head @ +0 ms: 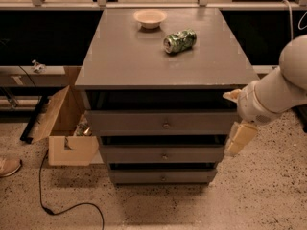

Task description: Open top drawer

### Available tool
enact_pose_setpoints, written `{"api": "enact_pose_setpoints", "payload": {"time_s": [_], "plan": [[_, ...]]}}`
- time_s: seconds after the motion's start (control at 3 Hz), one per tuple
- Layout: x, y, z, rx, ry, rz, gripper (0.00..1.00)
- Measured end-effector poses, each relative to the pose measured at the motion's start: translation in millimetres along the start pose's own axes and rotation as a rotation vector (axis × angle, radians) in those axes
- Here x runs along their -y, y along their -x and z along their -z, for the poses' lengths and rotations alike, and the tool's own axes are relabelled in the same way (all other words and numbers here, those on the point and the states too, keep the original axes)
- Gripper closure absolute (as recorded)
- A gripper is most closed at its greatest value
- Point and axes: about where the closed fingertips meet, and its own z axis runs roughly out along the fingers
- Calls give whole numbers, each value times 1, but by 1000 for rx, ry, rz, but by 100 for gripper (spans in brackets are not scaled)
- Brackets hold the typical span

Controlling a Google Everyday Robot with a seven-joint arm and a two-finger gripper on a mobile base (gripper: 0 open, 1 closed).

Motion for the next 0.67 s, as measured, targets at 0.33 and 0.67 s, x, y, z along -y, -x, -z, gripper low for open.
{"api": "enact_pose_setpoints", "payload": {"time_s": [0.33, 0.67], "plan": [[11, -20, -39, 1, -3, 68, 0], [26, -43, -87, 4, -6, 146, 0]]}}
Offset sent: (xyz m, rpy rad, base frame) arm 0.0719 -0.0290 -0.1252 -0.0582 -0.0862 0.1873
